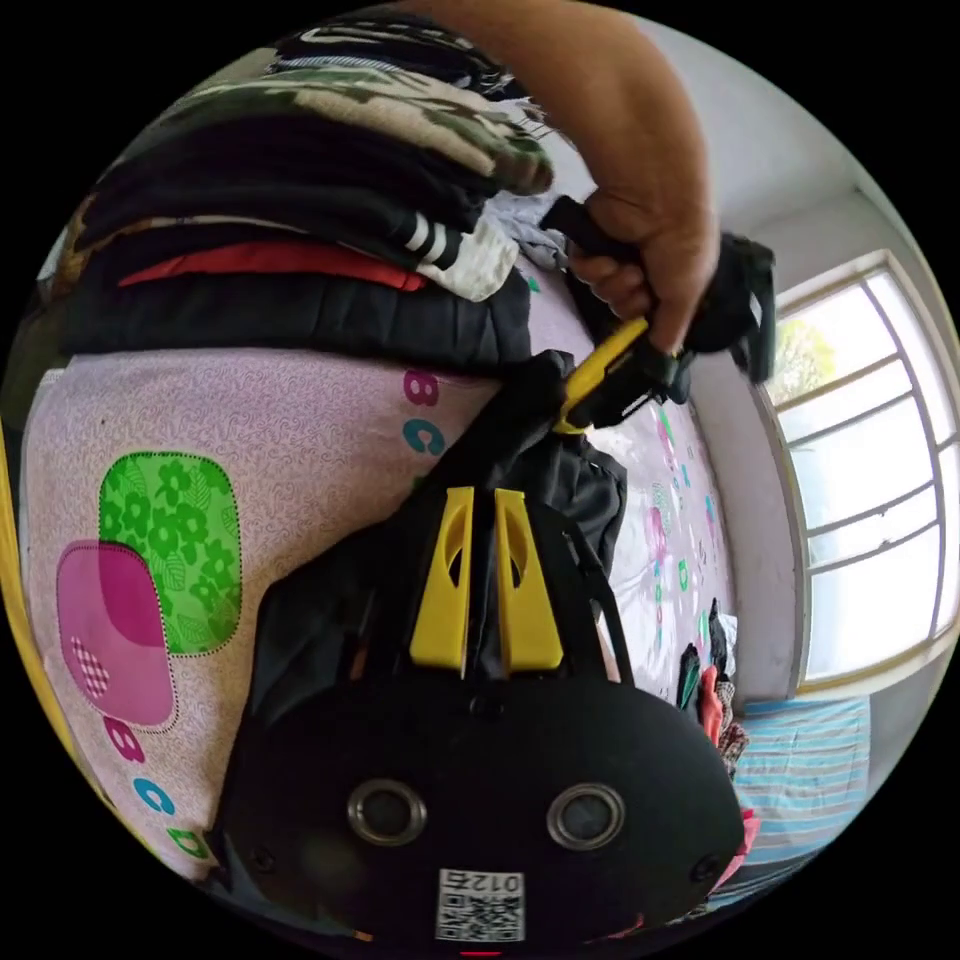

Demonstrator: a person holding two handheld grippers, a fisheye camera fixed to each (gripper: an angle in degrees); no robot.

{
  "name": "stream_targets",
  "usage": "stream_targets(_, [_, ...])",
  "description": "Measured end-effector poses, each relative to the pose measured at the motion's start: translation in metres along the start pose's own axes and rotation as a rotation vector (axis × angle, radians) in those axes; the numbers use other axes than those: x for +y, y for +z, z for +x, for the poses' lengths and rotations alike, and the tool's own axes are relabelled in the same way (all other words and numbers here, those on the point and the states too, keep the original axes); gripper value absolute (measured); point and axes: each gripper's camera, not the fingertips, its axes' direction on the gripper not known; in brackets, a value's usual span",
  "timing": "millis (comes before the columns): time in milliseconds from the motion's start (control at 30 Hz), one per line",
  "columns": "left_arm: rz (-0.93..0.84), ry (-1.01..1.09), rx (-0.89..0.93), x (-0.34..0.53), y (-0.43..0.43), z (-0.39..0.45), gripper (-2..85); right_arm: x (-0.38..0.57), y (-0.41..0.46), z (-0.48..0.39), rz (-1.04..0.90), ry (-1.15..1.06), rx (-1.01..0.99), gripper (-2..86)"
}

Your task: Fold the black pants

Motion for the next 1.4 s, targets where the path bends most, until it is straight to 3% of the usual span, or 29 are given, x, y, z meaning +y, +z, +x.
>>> stream_targets(233, [0.599, -0.348, 0.668, 0.132, -0.018, -0.117, 1.3, 0.043, -0.034, 0.044, 0.017, 0.300, -0.030, 6.2])
stream_targets(300, [0.696, -0.372, 0.743, 0.153, -0.012, -0.129, 1.0, 0.059, -0.039, 0.056, -0.003, 0.391, -0.045, 7.4])
stream_targets(667, [0.797, -0.379, 0.786, 0.118, -0.022, -0.133, 1.1, 0.152, -0.020, 0.126, -0.251, 0.789, -0.128, 7.4])
stream_targets(767, [0.877, -0.390, 0.673, 0.095, -0.031, -0.117, 2.0, 0.170, -0.012, 0.151, -0.258, 0.867, -0.133, 5.8])
stream_targets(833, [0.749, -0.441, 0.557, 0.057, -0.010, -0.105, 3.1, 0.182, 0.004, 0.162, -0.301, 0.903, -0.184, 5.4])
stream_targets(933, [0.580, -0.507, 0.620, 0.031, 0.023, -0.116, 3.8, 0.201, 0.019, 0.180, -0.320, 0.974, -0.261, 4.5])
stream_targets(1000, [0.689, -0.480, 0.662, 0.046, 0.014, -0.124, 4.0, 0.208, 0.016, 0.190, -0.312, 0.995, -0.245, 4.0])
stream_targets(1100, [0.761, -0.443, 0.574, 0.081, -0.008, -0.143, 4.1, 0.218, 0.013, 0.209, -0.271, 1.053, -0.269, 3.9])
stream_targets(1200, [0.656, -0.501, 0.428, 0.103, -0.009, -0.172, 4.6, 0.213, 0.022, 0.246, -0.153, 1.124, -0.405, 5.3])
stream_targets(1400, [0.551, -0.474, 0.413, 0.110, 0.009, -0.203, 6.2, 0.168, 0.085, 0.357, 0.042, 1.172, -0.741, 8.9])
